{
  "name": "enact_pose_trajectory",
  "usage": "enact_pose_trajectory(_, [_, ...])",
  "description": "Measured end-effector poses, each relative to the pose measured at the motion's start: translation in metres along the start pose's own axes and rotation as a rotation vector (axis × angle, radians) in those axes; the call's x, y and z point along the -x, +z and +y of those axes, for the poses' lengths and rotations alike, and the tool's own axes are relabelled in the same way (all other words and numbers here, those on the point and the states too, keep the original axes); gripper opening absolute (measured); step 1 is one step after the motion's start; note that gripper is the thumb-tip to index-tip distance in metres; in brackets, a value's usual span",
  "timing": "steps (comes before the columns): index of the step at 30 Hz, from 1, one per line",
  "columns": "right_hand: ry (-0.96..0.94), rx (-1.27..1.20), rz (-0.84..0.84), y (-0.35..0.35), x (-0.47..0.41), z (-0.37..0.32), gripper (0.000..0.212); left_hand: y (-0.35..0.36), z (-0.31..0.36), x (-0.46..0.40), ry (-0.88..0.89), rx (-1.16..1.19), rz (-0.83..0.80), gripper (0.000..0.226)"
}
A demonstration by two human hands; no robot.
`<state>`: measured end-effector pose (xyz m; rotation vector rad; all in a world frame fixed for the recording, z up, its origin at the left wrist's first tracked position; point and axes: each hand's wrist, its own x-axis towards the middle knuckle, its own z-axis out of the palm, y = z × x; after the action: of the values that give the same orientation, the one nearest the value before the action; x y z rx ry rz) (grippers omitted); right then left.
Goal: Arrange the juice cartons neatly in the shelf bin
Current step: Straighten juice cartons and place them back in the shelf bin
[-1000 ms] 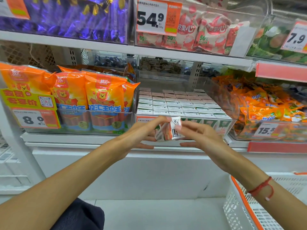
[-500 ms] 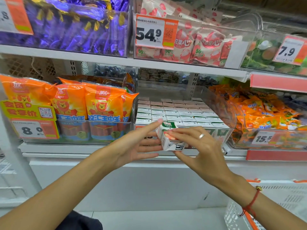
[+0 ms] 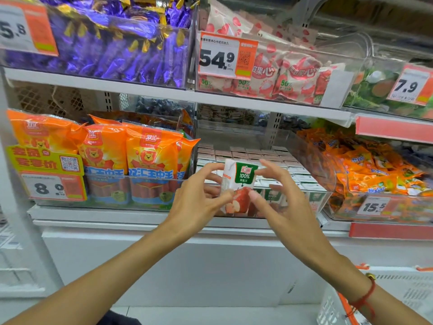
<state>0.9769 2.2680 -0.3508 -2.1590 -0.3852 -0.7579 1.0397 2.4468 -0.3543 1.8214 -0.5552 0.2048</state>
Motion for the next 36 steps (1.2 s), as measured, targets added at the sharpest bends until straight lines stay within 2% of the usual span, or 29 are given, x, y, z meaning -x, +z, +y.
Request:
enact_pose_trajectory(2, [0.019,-0.002,0.01,0.002,-0.009,-0.002,0.063,-0.004,-0.003,0.0,0.099,-0.094,0.038,0.048])
enact_pose_trajectory(4, [0.04,0.055,-0.07,0.003,-0.021,-0.002,0.071,-0.008,-0.004,0.0,0.222,-0.171,0.049,0.05])
enact_pose_trajectory(8, [0.007,-0.03,-0.31,0.001,-0.043,0.0,0.058,-0.013,-0.012,-0.005,0.383,-0.333,0.055,0.058])
enact_pose_trajectory(11, [-0.103,-0.025,-0.267,0.001,-0.053,0.006,0.046,-0.021,-0.015,-0.014,0.463,-0.477,0.061,0.055])
enact_pose_trajectory(14, [-0.258,0.163,-0.092,0.003,-0.063,0.018,0.04,-0.033,-0.018,-0.032,0.605,-0.801,0.273,0.049])
enact_pose_trajectory(17, [-0.341,0.341,0.011,0.004,-0.087,0.036,0.042,-0.046,-0.031,-0.048,0.484,-0.987,0.33,0.054])
enact_pose_trajectory(21, [-0.285,0.434,-0.027,0.017,-0.132,0.062,0.043,-0.051,-0.053,-0.053,0.414,-1.143,0.285,0.051])
enact_pose_trajectory(28, [-0.021,0.506,-0.251,0.054,-0.202,0.104,0.055,-0.048,-0.066,-0.055,0.46,-1.12,0.343,0.053])
enact_pose_trajectory(31, [-0.014,0.563,-0.35,0.067,-0.212,0.115,0.058,-0.047,-0.066,-0.056,0.458,-1.113,0.351,0.052])
enact_pose_trajectory(33, [-0.01,0.583,-0.416,0.073,-0.22,0.118,0.055,-0.047,-0.066,-0.056,0.452,-1.111,0.352,0.051])
enact_pose_trajectory(36, [0.074,0.463,-0.419,0.075,-0.232,0.122,0.045,-0.047,-0.066,-0.057,0.456,-1.108,0.363,0.05])
